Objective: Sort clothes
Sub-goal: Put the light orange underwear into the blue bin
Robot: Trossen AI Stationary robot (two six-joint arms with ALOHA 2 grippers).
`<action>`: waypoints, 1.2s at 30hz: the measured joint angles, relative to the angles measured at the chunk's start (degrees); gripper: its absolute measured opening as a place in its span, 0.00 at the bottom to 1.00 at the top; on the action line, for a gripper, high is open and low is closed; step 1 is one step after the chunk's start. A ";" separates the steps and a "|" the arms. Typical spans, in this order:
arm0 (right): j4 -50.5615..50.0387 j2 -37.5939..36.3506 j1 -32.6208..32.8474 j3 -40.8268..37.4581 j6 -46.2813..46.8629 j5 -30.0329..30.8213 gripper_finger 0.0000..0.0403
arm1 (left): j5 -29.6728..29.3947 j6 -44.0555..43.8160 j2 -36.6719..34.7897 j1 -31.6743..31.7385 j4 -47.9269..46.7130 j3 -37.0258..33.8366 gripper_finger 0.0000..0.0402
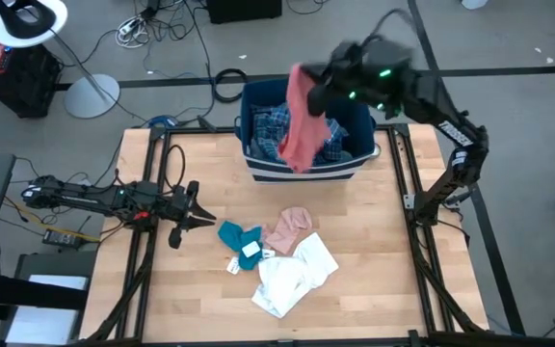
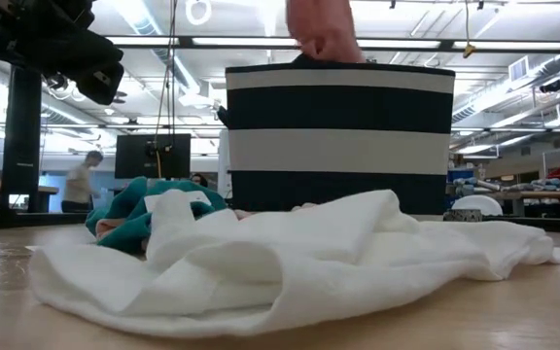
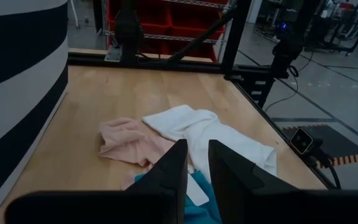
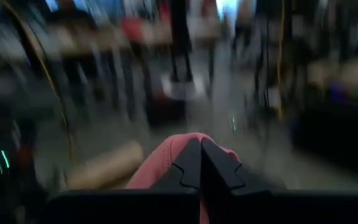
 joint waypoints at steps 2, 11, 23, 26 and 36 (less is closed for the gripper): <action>-5.60 0.13 -0.14 -4.50 5.18 1.65 0.00 | 0.00 0.02 0.01 -0.01 -0.02 0.00 0.17; -1.49 0.26 -1.62 -31.13 20.75 -3.32 0.00 | -0.02 0.03 0.00 -0.01 0.01 0.00 0.17; 11.02 3.73 -8.63 -55.09 38.86 -19.00 0.00 | -0.03 0.03 0.02 -0.01 0.24 0.00 0.17; 11.10 5.87 -9.90 -55.29 39.34 -21.85 0.00 | -0.02 0.03 0.00 0.00 0.55 0.00 0.17; 15.64 4.25 -10.62 -56.06 36.43 -22.70 0.06 | -0.04 -0.28 0.00 -0.02 1.04 0.00 0.17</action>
